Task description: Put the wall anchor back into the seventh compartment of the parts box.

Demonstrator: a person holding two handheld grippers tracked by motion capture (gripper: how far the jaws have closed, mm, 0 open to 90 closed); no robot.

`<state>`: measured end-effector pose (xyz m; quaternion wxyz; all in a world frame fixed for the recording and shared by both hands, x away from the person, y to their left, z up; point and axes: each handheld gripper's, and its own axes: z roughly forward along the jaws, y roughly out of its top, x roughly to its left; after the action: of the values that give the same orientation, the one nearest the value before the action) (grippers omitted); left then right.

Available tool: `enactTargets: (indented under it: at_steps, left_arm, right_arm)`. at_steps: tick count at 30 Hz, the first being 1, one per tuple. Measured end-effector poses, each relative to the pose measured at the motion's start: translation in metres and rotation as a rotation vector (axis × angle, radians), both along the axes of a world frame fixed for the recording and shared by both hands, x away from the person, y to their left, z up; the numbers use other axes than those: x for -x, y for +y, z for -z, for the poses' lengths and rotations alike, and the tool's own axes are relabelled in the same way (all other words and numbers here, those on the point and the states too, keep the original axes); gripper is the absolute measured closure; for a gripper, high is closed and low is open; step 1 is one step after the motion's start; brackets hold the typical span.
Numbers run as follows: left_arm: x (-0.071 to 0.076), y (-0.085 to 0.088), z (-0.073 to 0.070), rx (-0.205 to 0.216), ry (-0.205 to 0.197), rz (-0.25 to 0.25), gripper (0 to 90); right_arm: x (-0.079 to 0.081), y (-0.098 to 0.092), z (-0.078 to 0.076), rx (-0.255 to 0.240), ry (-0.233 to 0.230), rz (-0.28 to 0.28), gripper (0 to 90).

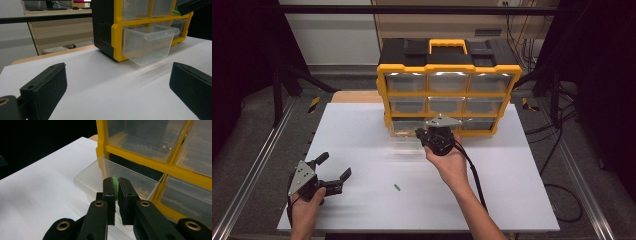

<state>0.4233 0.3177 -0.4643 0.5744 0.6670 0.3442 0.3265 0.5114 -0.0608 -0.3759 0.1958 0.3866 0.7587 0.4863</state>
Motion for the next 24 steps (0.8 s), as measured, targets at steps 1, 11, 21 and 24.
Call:
enactTargets:
  at_steps: [1, 11, 21, 24]
  left_arm:
    - [0.000, 0.000, 0.000, 0.001, 0.000, 0.000, 1.3]
    - [0.000, -0.001, 0.000, -0.002, -0.001, 0.003, 1.3]
    - [0.001, -0.002, 0.000, -0.002, -0.001, 0.005, 1.3]
    - [0.000, -0.002, 0.000, -0.003, -0.001, 0.006, 1.3]
  right_arm:
    - [-0.001, 0.000, -0.001, 0.000, 0.003, 0.001, 84.6]
    - [-0.013, 0.003, -0.002, -0.003, 0.010, 0.005, 84.6]
    - [-0.026, 0.010, 0.001, 0.022, 0.017, 0.033, 68.0]
    - [-0.025, 0.009, 0.000, 0.023, 0.006, 0.037, 56.1]
